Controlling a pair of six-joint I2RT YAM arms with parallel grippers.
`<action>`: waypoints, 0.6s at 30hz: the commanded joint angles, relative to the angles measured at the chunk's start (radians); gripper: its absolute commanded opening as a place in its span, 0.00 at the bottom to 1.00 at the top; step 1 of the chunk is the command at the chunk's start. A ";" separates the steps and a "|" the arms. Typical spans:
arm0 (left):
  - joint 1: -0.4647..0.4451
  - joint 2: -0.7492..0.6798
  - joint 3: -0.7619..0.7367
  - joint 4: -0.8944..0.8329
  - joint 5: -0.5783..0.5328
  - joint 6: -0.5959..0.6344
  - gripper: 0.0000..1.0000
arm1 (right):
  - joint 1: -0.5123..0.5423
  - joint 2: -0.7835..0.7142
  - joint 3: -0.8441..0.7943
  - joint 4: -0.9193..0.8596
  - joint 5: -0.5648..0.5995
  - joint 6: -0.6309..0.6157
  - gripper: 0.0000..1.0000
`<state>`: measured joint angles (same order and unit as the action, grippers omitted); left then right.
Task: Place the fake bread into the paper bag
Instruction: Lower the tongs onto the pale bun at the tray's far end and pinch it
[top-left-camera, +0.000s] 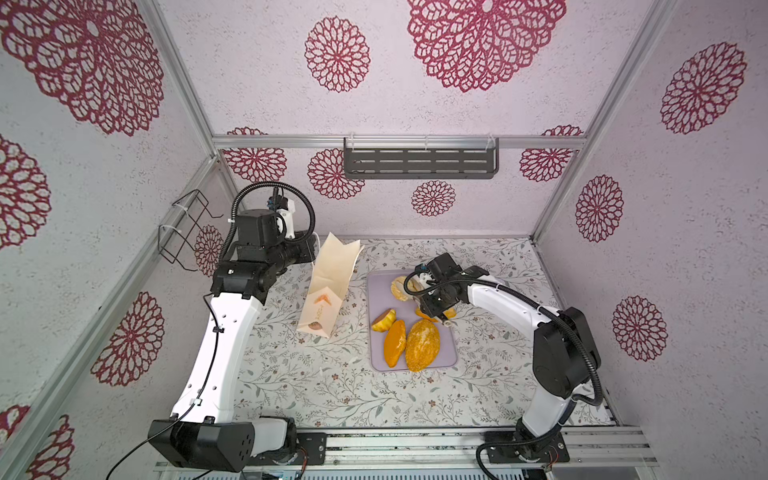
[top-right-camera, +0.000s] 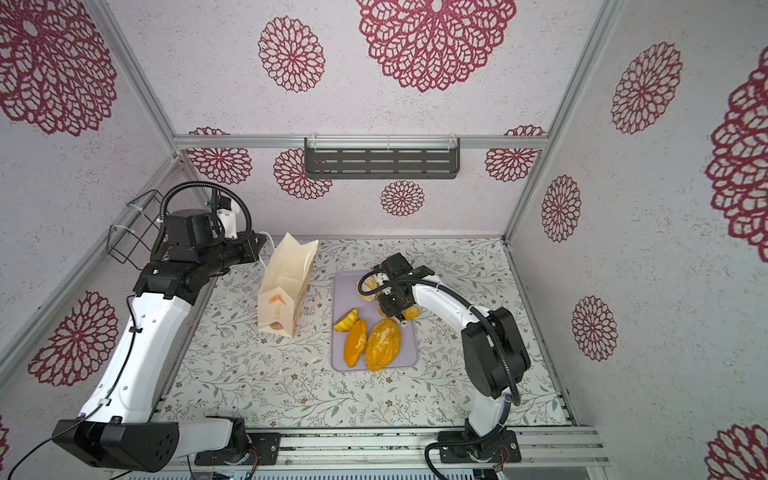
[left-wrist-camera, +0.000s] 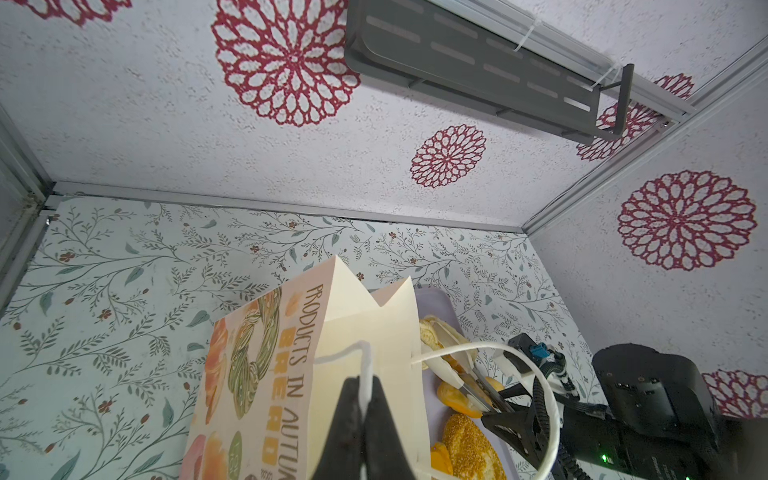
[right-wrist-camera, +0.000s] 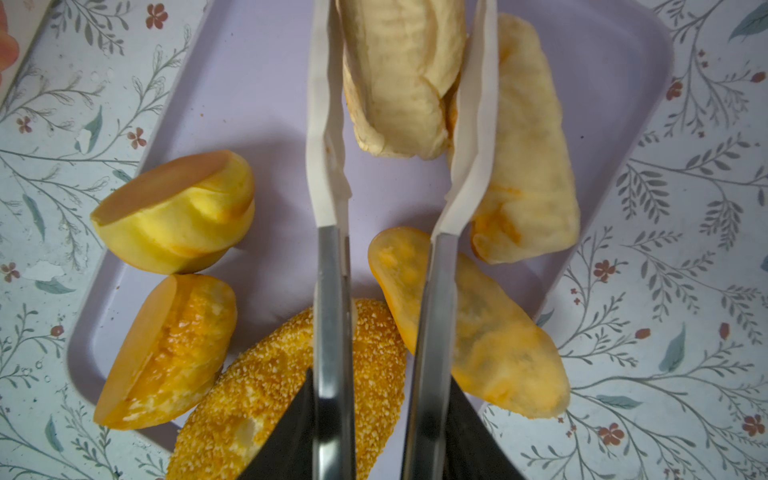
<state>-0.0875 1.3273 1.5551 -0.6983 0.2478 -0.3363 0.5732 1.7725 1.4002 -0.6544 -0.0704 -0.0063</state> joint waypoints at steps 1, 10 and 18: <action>-0.010 0.007 0.031 -0.004 -0.008 0.013 0.00 | 0.006 -0.043 0.027 0.024 0.003 0.012 0.42; -0.015 0.008 0.029 -0.008 -0.015 0.015 0.00 | 0.007 -0.064 0.031 0.039 -0.016 0.030 0.44; -0.018 0.006 0.031 -0.013 -0.020 0.017 0.00 | 0.007 -0.061 0.040 0.036 -0.005 0.048 0.46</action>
<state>-0.0971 1.3289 1.5551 -0.7143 0.2321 -0.3363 0.5732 1.7630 1.4002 -0.6304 -0.0753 0.0193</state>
